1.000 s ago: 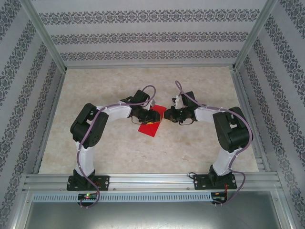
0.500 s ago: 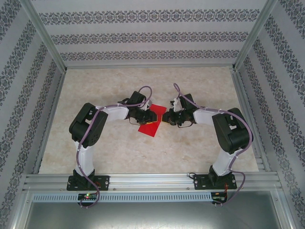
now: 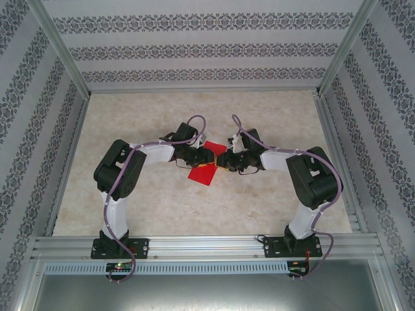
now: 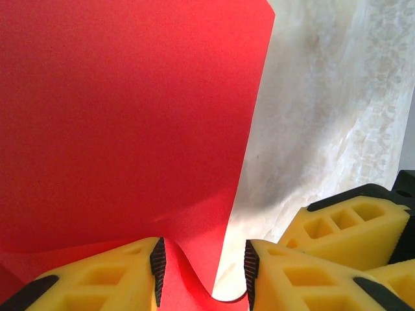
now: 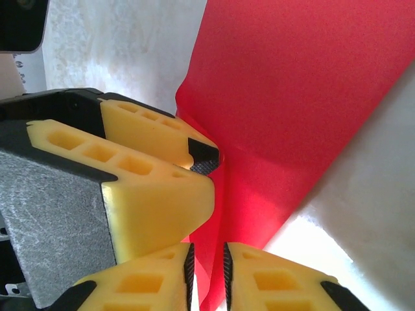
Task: Fold a paper plane with a square sheet of paper (pick it up from the middle)
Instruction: Fold the triangle a second time at the center of the table.
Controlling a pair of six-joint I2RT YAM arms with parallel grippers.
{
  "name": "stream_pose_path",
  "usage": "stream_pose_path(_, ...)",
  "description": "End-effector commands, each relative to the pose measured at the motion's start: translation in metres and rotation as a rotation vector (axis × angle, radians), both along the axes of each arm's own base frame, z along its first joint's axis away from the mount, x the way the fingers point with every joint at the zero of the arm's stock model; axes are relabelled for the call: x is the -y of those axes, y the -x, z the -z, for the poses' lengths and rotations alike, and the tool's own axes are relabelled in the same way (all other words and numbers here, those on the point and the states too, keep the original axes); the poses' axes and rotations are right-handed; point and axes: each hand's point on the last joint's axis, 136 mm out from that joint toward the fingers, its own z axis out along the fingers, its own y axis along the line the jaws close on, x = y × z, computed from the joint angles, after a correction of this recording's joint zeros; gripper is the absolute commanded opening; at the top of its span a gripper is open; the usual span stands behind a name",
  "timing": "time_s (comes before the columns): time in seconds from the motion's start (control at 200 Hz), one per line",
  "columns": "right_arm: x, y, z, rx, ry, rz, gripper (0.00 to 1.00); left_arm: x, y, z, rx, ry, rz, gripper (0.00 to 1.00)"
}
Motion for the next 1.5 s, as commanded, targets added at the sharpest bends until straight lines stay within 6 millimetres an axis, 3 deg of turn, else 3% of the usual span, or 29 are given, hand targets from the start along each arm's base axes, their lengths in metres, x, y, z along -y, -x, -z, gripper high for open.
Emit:
stream_pose_path(0.0, -0.011, 0.007, 0.002, 0.008, -0.029, -0.038, 0.24, -0.001, -0.006, 0.004, 0.003, 0.017, -0.016, 0.41)
stream_pose_path(0.335, -0.009, 0.023, 0.001, 0.020, -0.050, -0.049, 0.22, -0.005, -0.007, 0.013, -0.041, -0.008, -0.045, 0.41)
stream_pose_path(0.699, -0.018, 0.016, 0.000, 0.047, -0.047, -0.043, 0.24, -0.007, -0.006, 0.014, -0.050, -0.005, -0.044, 0.41)
stream_pose_path(1.174, -0.018, 0.016, 0.022, 0.014, 0.023, -0.031, 0.23, -0.007, -0.009, 0.013, -0.053, 0.012, -0.062, 0.42)
stream_pose_path(1.494, -0.004, 0.023, 0.050, -0.023, 0.159, -0.038, 0.20, -0.003, -0.016, -0.005, -0.031, 0.048, -0.072, 0.43)
